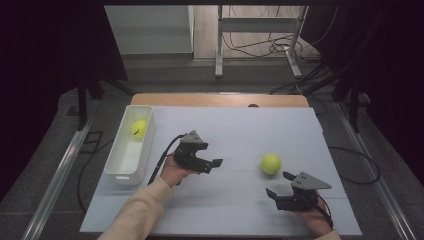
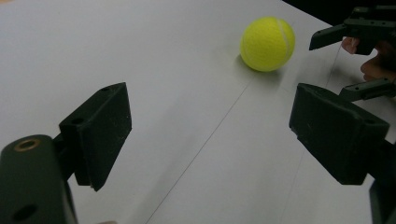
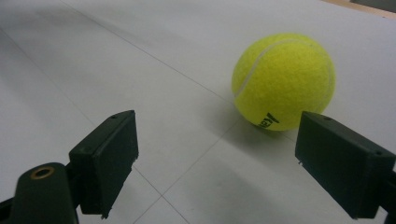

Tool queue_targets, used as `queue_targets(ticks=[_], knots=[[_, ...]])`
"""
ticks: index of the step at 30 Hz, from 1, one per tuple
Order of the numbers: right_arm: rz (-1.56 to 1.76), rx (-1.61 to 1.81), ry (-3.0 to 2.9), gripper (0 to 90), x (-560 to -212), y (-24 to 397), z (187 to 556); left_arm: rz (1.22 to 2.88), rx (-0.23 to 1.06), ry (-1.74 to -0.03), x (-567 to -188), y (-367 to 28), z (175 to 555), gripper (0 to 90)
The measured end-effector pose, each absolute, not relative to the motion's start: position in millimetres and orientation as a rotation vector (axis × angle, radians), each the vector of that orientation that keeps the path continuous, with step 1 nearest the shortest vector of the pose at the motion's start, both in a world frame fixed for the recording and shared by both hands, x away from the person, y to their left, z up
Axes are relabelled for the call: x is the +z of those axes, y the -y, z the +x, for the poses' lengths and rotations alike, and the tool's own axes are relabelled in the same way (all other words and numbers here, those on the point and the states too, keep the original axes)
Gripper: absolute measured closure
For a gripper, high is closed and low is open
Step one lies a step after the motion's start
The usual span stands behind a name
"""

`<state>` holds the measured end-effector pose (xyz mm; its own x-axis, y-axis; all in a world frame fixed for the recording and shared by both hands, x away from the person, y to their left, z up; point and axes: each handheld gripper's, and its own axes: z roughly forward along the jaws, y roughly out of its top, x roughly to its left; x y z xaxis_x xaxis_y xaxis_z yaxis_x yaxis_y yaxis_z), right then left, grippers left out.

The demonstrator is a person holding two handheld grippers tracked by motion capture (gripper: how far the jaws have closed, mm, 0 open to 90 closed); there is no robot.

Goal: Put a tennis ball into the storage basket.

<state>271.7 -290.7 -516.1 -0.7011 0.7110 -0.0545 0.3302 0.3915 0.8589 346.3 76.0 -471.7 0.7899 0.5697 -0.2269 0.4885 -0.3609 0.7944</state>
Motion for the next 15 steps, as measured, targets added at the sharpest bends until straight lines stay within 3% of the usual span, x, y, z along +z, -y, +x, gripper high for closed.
queue_targets(ticks=[15], knots=[[0.898, 1.241, -2.236, 13.8, -516, 291, 271, 2.05, 0.082, -0.761, -477, -55, 354, 13.8]])
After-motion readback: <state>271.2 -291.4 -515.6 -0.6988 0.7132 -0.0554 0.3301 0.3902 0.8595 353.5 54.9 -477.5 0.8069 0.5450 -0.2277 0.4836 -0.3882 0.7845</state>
